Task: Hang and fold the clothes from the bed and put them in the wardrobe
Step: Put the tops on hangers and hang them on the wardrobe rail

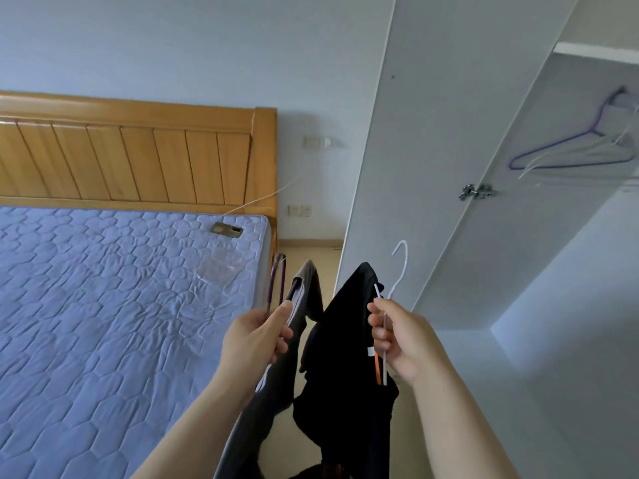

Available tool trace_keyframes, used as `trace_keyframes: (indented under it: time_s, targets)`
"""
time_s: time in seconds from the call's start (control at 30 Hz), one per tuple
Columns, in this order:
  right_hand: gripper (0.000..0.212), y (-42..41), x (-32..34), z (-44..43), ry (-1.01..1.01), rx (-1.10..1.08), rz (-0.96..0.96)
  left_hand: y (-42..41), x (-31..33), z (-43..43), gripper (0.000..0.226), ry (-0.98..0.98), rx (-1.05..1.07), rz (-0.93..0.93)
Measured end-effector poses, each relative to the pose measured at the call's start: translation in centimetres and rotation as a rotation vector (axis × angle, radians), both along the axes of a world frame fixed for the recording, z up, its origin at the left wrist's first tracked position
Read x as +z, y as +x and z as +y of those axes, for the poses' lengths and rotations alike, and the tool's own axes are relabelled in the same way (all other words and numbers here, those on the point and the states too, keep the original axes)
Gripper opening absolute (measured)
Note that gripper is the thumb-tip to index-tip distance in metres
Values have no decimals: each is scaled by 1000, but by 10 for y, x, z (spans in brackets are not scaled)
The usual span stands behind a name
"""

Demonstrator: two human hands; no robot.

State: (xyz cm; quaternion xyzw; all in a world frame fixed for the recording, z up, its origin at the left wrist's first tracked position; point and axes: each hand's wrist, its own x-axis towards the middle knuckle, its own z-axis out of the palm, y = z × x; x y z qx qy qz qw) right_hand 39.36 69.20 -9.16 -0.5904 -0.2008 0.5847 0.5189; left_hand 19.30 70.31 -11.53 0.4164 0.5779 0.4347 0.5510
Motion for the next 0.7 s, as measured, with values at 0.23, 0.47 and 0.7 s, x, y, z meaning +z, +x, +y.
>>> trace_keyframes:
  time_s: [0.23, 0.47, 0.7]
  targets:
    - [15, 43, 0, 59, -11, -194, -33, 39, -6, 98, 34, -46, -200, -62]
    - [18, 92, 6, 96, -1, -445, -69, 105, -7, 182, 38, 4, -451, -34]
    - [17, 153, 10, 103, 17, -665, -101, 185, -13, 236, 33, 6, -659, -23]
